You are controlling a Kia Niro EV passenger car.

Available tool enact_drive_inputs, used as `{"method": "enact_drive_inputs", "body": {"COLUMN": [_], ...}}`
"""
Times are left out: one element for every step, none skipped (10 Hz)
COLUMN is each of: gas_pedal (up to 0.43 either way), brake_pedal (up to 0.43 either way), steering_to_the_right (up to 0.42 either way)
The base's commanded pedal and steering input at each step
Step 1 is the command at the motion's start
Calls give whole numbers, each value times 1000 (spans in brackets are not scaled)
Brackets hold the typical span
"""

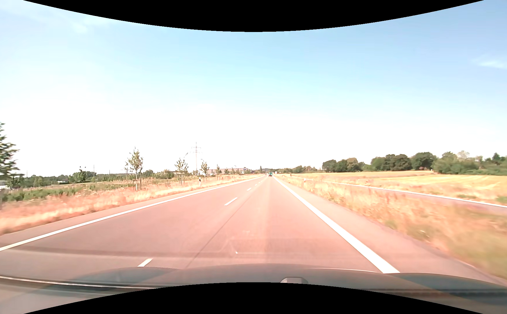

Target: Follow the waypoints while adhering to traffic rules and regulations

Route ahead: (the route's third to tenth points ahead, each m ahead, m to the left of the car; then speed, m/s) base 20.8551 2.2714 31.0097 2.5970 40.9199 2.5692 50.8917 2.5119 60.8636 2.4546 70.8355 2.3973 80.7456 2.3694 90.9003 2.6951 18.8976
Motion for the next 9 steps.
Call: {"method": "enact_drive_inputs", "body": {"gas_pedal": [79,79,79,79,79,79,79,79,79], "brake_pedal": [0,0,0,0,0,0,0,0,0], "steering_to_the_right": [-4,-4,-4,-4,-4,-4,-4,-4,-4]}}
